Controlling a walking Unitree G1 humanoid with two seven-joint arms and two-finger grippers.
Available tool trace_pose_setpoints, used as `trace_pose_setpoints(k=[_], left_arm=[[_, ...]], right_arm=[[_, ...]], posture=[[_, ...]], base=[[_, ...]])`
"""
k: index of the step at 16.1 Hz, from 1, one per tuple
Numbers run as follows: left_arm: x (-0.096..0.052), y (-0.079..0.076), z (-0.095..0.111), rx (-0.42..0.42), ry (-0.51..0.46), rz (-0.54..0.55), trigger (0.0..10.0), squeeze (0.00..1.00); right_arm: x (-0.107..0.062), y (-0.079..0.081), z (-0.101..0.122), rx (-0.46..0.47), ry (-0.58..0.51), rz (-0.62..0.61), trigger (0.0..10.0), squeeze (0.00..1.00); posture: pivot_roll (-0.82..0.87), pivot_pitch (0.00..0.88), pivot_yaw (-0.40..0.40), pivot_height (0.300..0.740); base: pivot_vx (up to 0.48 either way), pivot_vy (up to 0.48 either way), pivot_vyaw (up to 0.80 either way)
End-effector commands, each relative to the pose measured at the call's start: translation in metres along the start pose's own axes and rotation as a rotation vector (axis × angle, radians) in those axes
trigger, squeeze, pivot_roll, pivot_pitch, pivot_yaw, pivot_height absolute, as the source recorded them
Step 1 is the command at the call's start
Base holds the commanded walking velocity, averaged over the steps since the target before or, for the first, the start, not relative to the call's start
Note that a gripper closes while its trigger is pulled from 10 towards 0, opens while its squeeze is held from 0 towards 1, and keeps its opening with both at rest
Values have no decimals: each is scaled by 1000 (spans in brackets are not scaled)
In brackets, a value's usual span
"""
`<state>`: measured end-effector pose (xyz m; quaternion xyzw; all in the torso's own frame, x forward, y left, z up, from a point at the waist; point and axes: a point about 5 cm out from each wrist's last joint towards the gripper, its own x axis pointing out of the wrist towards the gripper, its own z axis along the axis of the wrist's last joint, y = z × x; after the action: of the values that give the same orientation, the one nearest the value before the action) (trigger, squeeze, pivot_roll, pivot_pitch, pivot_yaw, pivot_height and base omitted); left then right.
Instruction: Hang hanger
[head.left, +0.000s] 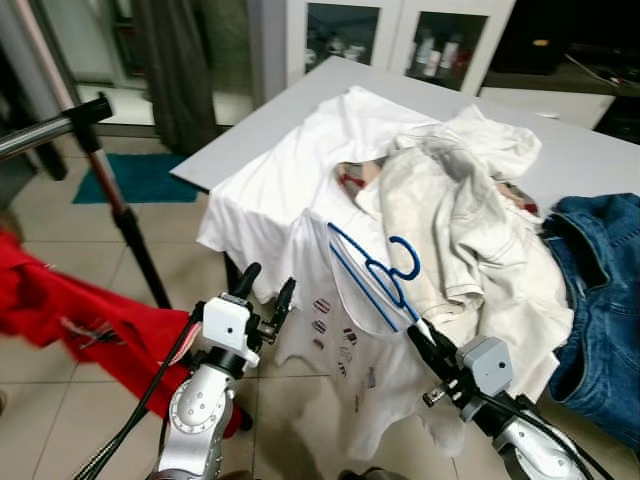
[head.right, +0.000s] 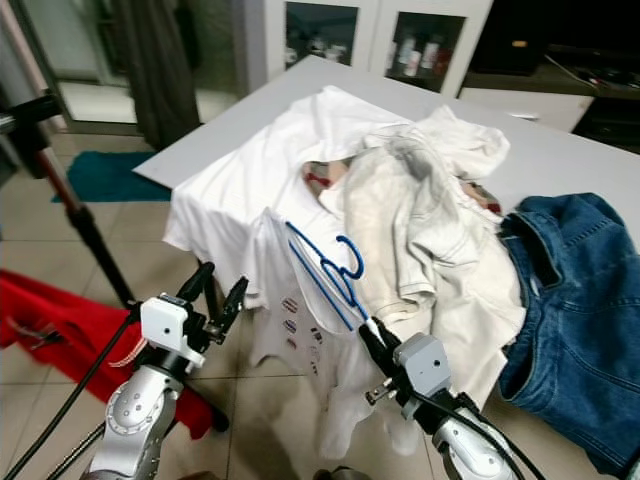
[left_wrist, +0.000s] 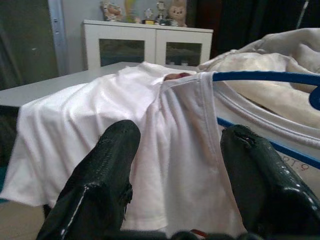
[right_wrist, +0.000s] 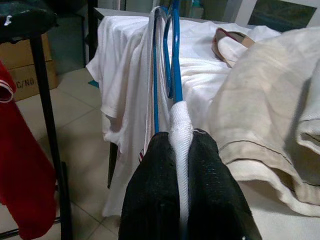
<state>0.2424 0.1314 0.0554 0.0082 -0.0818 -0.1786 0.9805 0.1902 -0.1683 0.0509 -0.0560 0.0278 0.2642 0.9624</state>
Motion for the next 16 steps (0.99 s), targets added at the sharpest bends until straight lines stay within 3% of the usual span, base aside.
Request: trace_pose_setpoints(k=[1,4,5,8,10,12,14,16], left_arm=[[-3,-2,-5,-14,28,-9,10000,0],[-11,3,-11,-17,63,-7,10000,0],[-16,4,-16,-14,97,-15,10000,0],[-26,5,-30,-16,177,-16,10000,0],[-39,8,-50,-27,299,-16,10000,0],[-52,10,-66,-35,395,-13,10000,0],[-73,13,-86,-27,550,-5,10000,0],[-84,14,-95,-25,625,-1,10000,0]], right_arm=[[0,-4,2,-4,-22,-23,10000,0],[0,-1,-2,12,-2,4,10000,0],[-1,2,-14,44,65,42,10000,0],[7,-6,-27,68,127,0,10000,0],[21,-3,-33,62,168,9,10000,0],[24,-5,-45,42,237,1,10000,0],[18,-13,-63,35,330,-36,10000,0],[11,-15,-73,30,382,-39,10000,0]], posture=[[40,25,-36,710],[52,24,-37,710],[54,23,-37,710],[56,23,-35,710],[56,23,-35,710],[58,15,-36,710],[63,8,-40,710],[65,4,-43,710]], base=[[0,0,0],[0,0,0],[0,0,0],[0,0,0],[0,0,0],[0,0,0],[0,0,0],[0,0,0]])
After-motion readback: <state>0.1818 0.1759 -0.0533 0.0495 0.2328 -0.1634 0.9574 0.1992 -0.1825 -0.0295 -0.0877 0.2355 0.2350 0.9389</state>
